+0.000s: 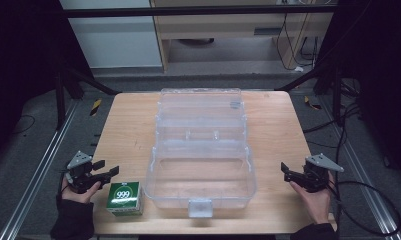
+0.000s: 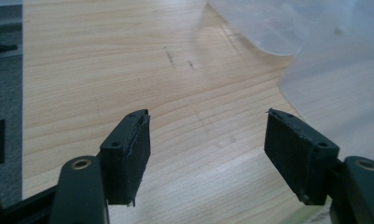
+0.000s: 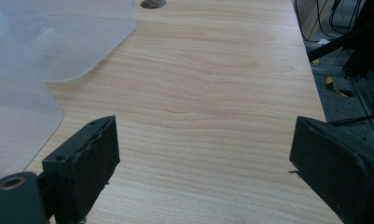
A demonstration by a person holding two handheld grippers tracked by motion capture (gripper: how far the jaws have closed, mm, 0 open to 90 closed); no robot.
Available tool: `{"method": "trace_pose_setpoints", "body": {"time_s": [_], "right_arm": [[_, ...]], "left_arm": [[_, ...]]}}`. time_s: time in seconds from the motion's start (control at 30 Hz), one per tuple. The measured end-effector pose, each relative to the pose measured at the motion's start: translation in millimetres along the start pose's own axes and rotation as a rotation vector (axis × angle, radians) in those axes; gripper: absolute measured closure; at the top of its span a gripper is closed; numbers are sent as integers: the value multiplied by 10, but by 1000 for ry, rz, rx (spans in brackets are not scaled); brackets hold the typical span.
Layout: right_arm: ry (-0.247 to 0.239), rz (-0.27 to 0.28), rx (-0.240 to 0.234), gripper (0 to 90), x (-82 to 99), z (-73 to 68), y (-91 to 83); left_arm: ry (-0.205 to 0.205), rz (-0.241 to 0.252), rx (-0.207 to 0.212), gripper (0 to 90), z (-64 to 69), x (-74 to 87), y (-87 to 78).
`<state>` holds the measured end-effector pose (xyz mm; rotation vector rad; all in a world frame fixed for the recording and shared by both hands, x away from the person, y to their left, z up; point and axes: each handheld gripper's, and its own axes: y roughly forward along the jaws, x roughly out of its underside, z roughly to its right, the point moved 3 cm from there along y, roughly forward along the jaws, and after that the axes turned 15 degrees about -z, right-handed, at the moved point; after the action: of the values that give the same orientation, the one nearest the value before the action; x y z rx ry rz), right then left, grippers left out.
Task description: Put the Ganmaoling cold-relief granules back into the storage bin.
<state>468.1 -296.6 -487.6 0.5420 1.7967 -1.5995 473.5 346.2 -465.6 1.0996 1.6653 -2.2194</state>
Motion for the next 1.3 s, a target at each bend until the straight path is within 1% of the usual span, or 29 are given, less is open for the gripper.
{"method": "trace_pose_setpoints", "body": {"time_s": [0.03, 0.07, 0.17, 0.2, 0.23, 0.27, 0.3, 0.4, 0.5, 0.57, 0.63, 0.7, 0.87, 0.97, 1.1, 1.2, 1.3], "right_arm": [[-10, -10, 5, 78, 6, -6, 9], [-10, -10, 5, 78, 6, -6, 9], [-31, -17, 20, 75, 17, -17, 18], [-35, -17, 19, 73, 16, -19, 19], [-39, -18, 15, 69, 18, -24, 20], [-42, -18, 16, 71, 27, -35, 15], [-47, -18, 15, 70, 31, -41, 14], [-65, -25, 21, 70, 45, -64, 19], [-73, -26, 18, 66, 46, -72, 25], [-74, -31, 21, 62, 51, -76, 32], [-87, -28, 25, 62, 52, -76, 33], [-89, -24, 26, 61, 53, -79, 32], [-94, -29, 24, 57, 57, -89, 38], [-101, -29, 26, 55, 59, -92, 46], [-106, -33, 30, 54, 63, -96, 50], [-110, -35, 30, 52, 64, -97, 54], [-116, -40, 34, 48, 68, -100, 61]], "left_arm": [[0, 0, 0, 316, 0, 0, 0], [8, 1, 5, 316, 6, -11, -17], [50, 2, 33, 313, 31, -57, -83], [65, -1, 47, 313, 42, -72, -105], [95, 2, 59, 308, 67, -95, -144], [110, -1, 67, 303, 78, -104, -159], [140, -15, 76, 302, 99, -118, -185], [203, -44, 76, 286, 149, -163, -251], [260, -67, 89, 274, 198, -222, -337], [289, -81, 96, 266, 219, -257, -385], [318, -98, 100, 259, 239, -280, -423], [343, -116, 108, 255, 262, -297, -450], [412, -165, 112, 239, 320, -335, -475], [450, -192, 125, 233, 351, -369, -487], [510, -233, 115, 221, 402, -417, -515], [542, -253, 105, 195, 441, -454, -542], [570, -266, 107, 186, 472, -485, -575]]}}
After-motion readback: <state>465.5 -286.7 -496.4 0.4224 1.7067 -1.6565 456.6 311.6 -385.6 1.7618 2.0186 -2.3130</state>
